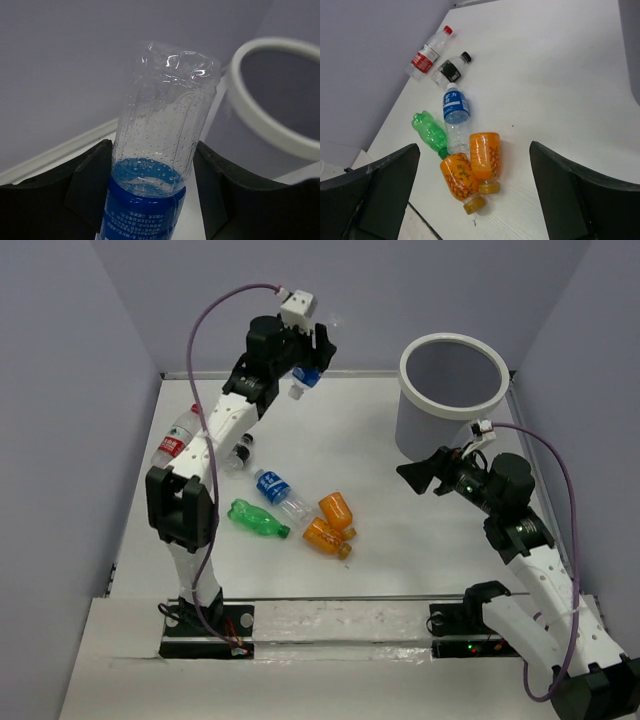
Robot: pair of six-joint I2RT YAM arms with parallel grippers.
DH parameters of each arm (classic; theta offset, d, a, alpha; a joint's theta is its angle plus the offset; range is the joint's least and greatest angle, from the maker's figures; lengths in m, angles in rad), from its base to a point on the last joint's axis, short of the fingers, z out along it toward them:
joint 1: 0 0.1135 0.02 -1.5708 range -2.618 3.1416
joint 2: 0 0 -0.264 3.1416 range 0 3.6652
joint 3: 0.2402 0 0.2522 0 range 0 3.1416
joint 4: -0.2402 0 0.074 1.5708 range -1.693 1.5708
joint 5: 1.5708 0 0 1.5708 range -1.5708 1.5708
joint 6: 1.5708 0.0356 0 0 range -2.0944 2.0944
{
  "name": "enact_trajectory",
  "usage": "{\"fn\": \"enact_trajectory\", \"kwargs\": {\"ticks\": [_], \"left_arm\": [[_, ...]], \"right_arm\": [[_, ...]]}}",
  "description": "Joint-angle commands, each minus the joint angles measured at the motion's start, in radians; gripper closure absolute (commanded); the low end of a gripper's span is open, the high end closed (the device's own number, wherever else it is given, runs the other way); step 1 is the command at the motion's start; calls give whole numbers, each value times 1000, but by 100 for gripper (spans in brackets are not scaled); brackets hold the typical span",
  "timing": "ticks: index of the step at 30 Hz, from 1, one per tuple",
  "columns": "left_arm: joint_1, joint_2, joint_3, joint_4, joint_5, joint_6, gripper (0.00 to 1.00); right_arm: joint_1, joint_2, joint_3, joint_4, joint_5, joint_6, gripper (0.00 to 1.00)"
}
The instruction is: Put the plastic bottles in the bin
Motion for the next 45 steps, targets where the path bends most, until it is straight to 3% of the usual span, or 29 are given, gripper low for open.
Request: {"fn": "enact_trajectory", "kwargs": {"ticks": [1, 7, 12, 19, 31, 32, 36, 37, 38, 45], "left_arm": [[-10, -155, 26, 389, 209, -319, 82], [-89, -96, 104, 662, 205, -548, 79], [-170, 77, 276, 709, 144, -568, 73], [-240, 349, 644, 741, 83, -622, 64], [-288, 552, 701, 852, 29, -616, 52], [-290, 561, 701, 852, 30, -619, 50], [-294, 582, 697, 853, 35, -623, 22], [-294, 582, 694, 852, 38, -620, 8], [-294, 579, 694, 843, 42, -613, 1], [-294, 538, 710, 826, 59, -579, 1]], "right_arm": [[10, -62, -59, 9, 79, 25, 4], [10, -78, -140, -4, 46, 41, 6], [10, -112, -163, -21, 20, 48, 6], [10, -155, -166, -46, -28, 41, 6], [19, -168, -174, -34, -66, 48, 6], [19, -168, -174, -32, -66, 49, 6], [19, -156, -180, -8, -77, 60, 6], [19, -149, -179, -5, -77, 57, 6], [19, -144, -176, -4, -75, 55, 5], [19, -106, -143, -4, -71, 35, 5]]}}
